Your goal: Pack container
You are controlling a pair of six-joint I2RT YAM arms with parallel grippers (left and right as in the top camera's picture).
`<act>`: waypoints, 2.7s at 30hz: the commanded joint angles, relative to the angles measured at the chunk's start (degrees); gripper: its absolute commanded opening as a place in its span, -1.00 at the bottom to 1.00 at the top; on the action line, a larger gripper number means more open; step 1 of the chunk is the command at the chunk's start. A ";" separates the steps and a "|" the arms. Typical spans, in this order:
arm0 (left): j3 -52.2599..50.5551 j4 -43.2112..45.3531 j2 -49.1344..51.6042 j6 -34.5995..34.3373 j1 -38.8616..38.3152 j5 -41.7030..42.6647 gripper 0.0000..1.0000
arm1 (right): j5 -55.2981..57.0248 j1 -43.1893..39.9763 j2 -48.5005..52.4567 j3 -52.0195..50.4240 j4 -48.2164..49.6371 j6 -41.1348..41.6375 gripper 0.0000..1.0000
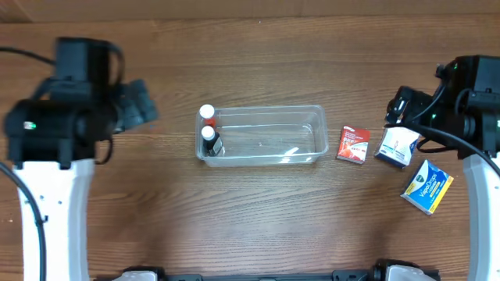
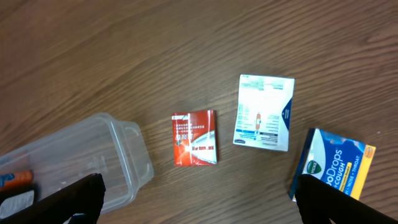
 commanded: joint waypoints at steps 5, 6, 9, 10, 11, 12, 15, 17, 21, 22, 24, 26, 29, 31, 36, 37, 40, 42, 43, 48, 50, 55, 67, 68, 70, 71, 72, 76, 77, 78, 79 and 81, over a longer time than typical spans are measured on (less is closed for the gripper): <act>-0.39 0.37 2.67 5.27 9.35 6.54 1.00 | 1.33 -3.50 15.65 0.68 1.01 2.51 1.00; -0.39 0.37 2.80 5.64 9.35 6.51 1.00 | 1.44 -4.02 17.77 0.68 1.20 1.95 1.00; -0.39 0.37 3.10 6.03 9.35 6.51 1.00 | 1.44 -5.92 23.50 0.68 1.79 1.55 0.99; -0.44 0.42 3.10 6.05 9.35 6.49 1.00 | 1.42 -6.45 24.83 0.68 2.10 1.46 1.00; -0.48 0.46 3.10 6.08 9.35 6.49 1.00 | 1.40 -7.10 26.77 0.68 2.78 0.24 1.00; -0.52 0.44 3.10 6.14 9.35 6.49 1.00 | 1.42 -7.41 27.87 0.68 3.17 -0.26 1.00; -0.55 0.44 3.10 6.25 9.35 6.51 1.00 | 1.44 -8.04 30.84 0.46 3.98 -1.92 1.00; -0.55 0.42 3.10 6.25 9.35 6.49 1.00 | 1.42 -8.04 33.16 0.26 4.42 -2.73 1.00; -0.55 0.39 3.10 6.23 9.35 6.51 1.00 | 1.42 -8.09 38.25 0.09 4.66 -4.55 1.00; -0.55 0.39 3.10 6.25 9.35 6.51 1.00 | 1.40 -8.09 39.93 -0.17 4.83 -4.52 1.00; -0.55 0.39 3.10 6.23 9.35 6.51 1.00 | 1.38 -8.09 41.77 -0.48 5.14 -4.50 1.00; -0.55 0.39 3.10 6.25 9.35 6.51 1.00 | 1.20 -8.09 42.88 -0.59 5.40 -4.48 1.00; -0.55 0.37 3.10 6.25 9.35 6.51 1.00 | 1.22 -8.09 42.93 -0.81 5.88 -4.50 1.00; -0.55 0.39 3.10 6.25 9.35 6.51 1.00 | 1.22 -8.09 42.93 -0.81 5.88 -4.48 1.00; -0.55 0.35 3.10 6.25 9.35 6.51 1.00 | 1.22 -8.09 42.93 -0.81 6.01 -4.48 0.82; -0.55 0.24 3.10 6.25 9.35 6.51 1.00 | 1.22 -8.09 42.93 -0.79 6.16 -4.46 0.75; -0.55 0.15 3.10 6.25 9.35 6.51 1.00 | 1.22 -8.09 42.93 -0.76 6.19 -4.46 0.68; -0.55 0.15 3.10 6.25 9.35 6.49 1.00 | 1.22 -8.09 42.93 -0.76 6.19 -4.46 0.58; -0.55 0.13 3.10 6.25 9.35 6.51 1.00 | 1.22 -8.09 42.93 -0.76 6.19 -4.46 0.53; -0.55 0.15 3.10 6.25 9.35 6.49 1.00 | 1.20 -8.09 42.91 -0.70 6.10 -4.26 0.44; -0.55 0.17 3.10 6.25 9.35 6.47 1.00 | 1.22 -8.09 42.91 -0.50 5.95 -3.76 0.40; -0.55 0.15 3.10 6.27 9.35 6.47 1.00 | 1.20 -8.09 42.53 3.30 2.51 -2.60 0.43; -0.55 0.20 3.10 6.49 9.35 6.47 1.00 | -4.00 -1.99 21.27 11.30 -7.93 -3.30 0.45; -0.55 0.20 3.10 6.49 9.35 6.45 1.00 | -3.82 1.31 17.51 11.30 -7.80 -3.50 0.48; -0.55 0.17 3.10 6.49 9.35 6.47 1.00 | -3.61 7.32 12.92 11.30 -6.95 -5.05 0.52; -0.55 0.17 3.10 6.47 9.35 6.47 1.00 | -1.84 12.11 10.78 11.30 -6.36 -5.09 0.54; -0.55 0.17 3.10 6.47 9.35 6.47 1.00 | -0.20 15.32 9.99 11.30 -6.12 -4.57 0.55; -0.55 0.17 3.10 6.47 9.35 6.47 1.00 | 1.66 26.56 11.15 9.84 -3.04 -1.36 0.57; -0.55 0.13 3.10 6.47 9.35 6.47 1.00 | 1.66 28.06 12.04 9.27 -2.03 -0.39 0.57; -0.55 0.11 3.10 6.47 9.35 6.47 1.00 | 1.60 29.16 13.16 8.76 -1.05 0.37 0.57; -0.55 0.11 3.10 6.49 9.35 6.47 1.00 | 1.40 30.01 14.27 8.26 -0.09 0.35 0.57; -0.55 0.13 3.10 6.88 9.35 6.43 1.00 | 1.36 30.77 16.52 7.80 0.59 0.61 0.57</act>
